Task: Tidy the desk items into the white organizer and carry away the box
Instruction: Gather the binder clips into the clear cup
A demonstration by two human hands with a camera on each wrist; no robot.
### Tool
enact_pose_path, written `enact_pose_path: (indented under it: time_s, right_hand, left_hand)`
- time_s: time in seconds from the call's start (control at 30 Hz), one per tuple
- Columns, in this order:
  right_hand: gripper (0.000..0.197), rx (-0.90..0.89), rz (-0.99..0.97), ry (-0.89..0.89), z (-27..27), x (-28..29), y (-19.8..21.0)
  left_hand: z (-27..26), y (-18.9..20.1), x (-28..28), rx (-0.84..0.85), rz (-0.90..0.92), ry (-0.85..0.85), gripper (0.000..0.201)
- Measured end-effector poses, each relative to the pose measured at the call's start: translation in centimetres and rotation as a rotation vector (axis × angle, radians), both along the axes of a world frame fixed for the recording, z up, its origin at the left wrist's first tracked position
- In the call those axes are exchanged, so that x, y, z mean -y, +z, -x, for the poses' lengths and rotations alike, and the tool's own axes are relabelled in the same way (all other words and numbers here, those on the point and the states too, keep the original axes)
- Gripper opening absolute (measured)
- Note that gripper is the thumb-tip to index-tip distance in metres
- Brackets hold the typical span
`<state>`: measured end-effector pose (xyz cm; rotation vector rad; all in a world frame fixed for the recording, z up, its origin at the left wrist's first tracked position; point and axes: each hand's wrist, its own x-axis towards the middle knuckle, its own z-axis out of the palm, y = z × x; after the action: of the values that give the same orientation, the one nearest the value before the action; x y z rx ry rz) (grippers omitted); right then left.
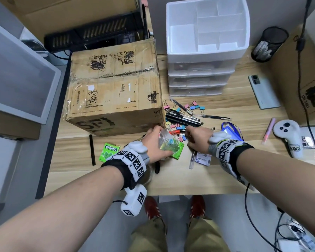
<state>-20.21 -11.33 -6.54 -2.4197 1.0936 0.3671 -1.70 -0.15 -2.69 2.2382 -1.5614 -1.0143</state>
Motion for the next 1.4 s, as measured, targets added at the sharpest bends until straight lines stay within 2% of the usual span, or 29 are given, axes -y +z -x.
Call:
enact_pose_path:
  time_s: [0.1,0.23,0.63,0.83,1.03,1.1,1.2,1.27,1.33,1.4]
  right_hand:
    - [0.030,0.035,0.007,0.025,-0.9,0.0,-0.7]
    - [0.021,0.021,0.010,0.039,-1.4,0.2,-1.3]
    - [0.022,0.055,0.062,0.037,-0.8,0.5,-2.7]
    - [0.006,0.023,0.047,0.037,-0.7,0.6,-2.6]
    - [0.016,-0.023,0.065,0.056,-1.0,0.5,-2.2]
    - [0.025,0.031,0.036,-0.054,-1.1,0.2,-1.7]
    - [0.030,0.257,-0.213,-0.449,-1.3,0.2,-1.0]
    - [0.028,0.434,-0.508,-0.730,-1.5,0.3,-0.1]
    - [0.025,0.623,-0.900,-0.987,-1.8,0.3,1.0]
    - [0.027,0.714,-1.135,-1.098,-1.7,0.5,1.6]
  left_hand:
    - [-0.2,-0.1,0.0,0.004,-0.006,-0.002,0.079]
    - [-0.2,-0.2,0.0,0.007,-0.010,0.007,0.079]
    - [0.0,-0.4,0.0,0.015,-0.021,-0.007,0.080]
    - [0.0,-0.3,-0.1,0.018,-0.025,-0.016,0.081]
    - [0.1,-0.3,-0.2,0.023,-0.016,-0.028,0.081]
    - [0.1,-0.3,-0.3,0.022,-0.009,-0.028,0.081]
    - [0.0,-0.1,-0.4,0.020,-0.009,-0.030,0.082]
    - [-0.1,0.0,-0.4,0.015,-0.013,-0.031,0.082]
    - [-0.2,0.1,-0.4,0.014,-0.014,-0.033,0.081]
    - [-0.2,0.1,-0.4,0.017,-0.012,-0.032,0.081]
